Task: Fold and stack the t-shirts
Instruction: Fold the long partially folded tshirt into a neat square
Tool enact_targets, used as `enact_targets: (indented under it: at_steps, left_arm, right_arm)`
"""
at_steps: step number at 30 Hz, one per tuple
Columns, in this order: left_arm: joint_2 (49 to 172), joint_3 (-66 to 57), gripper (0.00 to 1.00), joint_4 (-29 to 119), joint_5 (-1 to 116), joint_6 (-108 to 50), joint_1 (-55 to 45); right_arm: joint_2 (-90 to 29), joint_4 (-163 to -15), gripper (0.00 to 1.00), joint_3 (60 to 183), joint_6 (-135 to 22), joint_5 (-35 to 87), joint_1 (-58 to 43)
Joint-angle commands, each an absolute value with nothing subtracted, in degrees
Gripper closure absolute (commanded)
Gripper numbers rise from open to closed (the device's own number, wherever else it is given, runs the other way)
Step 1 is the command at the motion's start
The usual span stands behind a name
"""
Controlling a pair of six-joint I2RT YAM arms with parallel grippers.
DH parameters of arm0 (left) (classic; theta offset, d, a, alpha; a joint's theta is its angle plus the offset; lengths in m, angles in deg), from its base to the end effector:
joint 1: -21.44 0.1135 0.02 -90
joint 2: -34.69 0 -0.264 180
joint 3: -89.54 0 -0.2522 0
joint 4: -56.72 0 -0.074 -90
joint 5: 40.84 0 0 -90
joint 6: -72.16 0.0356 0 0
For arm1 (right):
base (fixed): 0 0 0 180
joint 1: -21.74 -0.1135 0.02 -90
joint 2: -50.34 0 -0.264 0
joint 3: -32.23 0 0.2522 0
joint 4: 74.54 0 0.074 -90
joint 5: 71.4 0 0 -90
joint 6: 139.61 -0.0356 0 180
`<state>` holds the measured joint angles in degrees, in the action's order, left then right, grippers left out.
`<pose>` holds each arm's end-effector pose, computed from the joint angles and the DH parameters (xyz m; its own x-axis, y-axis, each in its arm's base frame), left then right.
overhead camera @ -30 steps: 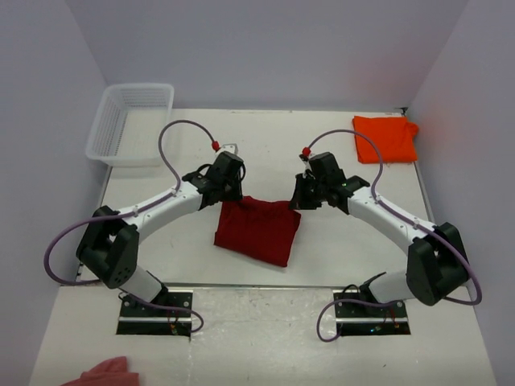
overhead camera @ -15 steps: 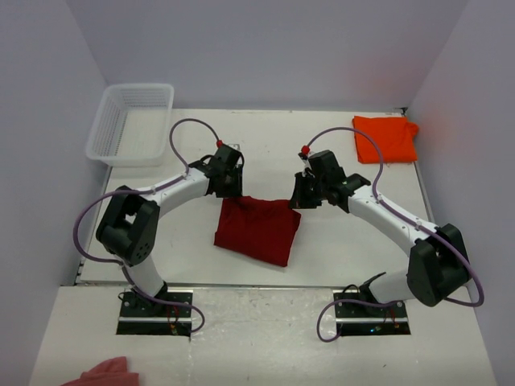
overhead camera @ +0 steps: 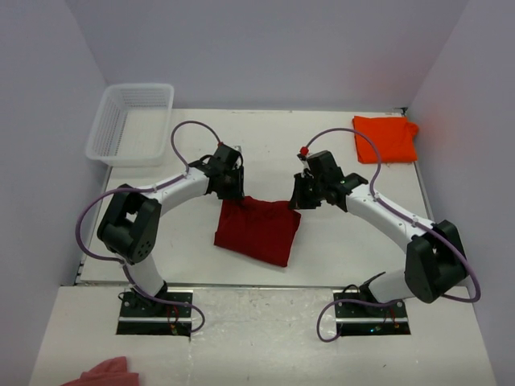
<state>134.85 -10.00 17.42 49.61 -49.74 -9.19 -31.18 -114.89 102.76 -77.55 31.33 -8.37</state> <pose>0.3100 -0.1839 0.1944 -0.8972 -0.0828 -0.4337 0.0457 0.9595 -0.2779 0.2526 0.1556 0.2416 -0.8818 0.0169 -0.4713 -0.2210 0.8680 0.4447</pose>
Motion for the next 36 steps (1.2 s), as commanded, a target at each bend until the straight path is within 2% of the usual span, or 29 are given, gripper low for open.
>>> enact_targets:
  at_steps: [1, 4, 8, 13, 20, 36]
  left_arm:
    - [134.26, -9.99, 0.60, 19.23, 52.58, -49.92, -8.62]
    - [135.06, -9.99, 0.65, 20.20, 53.99, -50.27, -8.70]
    - [134.19, -10.51, 1.00, 20.72, 54.70, -50.88, -8.70]
    - [130.15, -12.61, 1.00, 20.90, 54.70, -51.76, -8.70]
    - [116.46, -15.61, 1.00, 16.78, 52.59, -52.55, -8.70]
    - [95.25, -17.63, 1.00, 5.18, 48.90, -54.31, -8.88]
  right_arm:
    - [-31.40, -114.41, 1.00, 105.05, -76.59, 31.07, -8.76]
    - [-31.14, -114.58, 1.00, 104.88, -76.50, 30.37, -8.67]
    - [-31.49, -115.11, 1.00, 105.40, -76.42, 29.93, -8.76]
    - [-32.98, -115.37, 1.00, 106.37, -76.42, 28.53, -8.76]
    - [-33.69, -116.51, 1.00, 108.13, -76.15, 26.77, -8.67]
    - [-22.35, -123.89, 1.00, 109.53, -75.80, 24.22, -11.75]
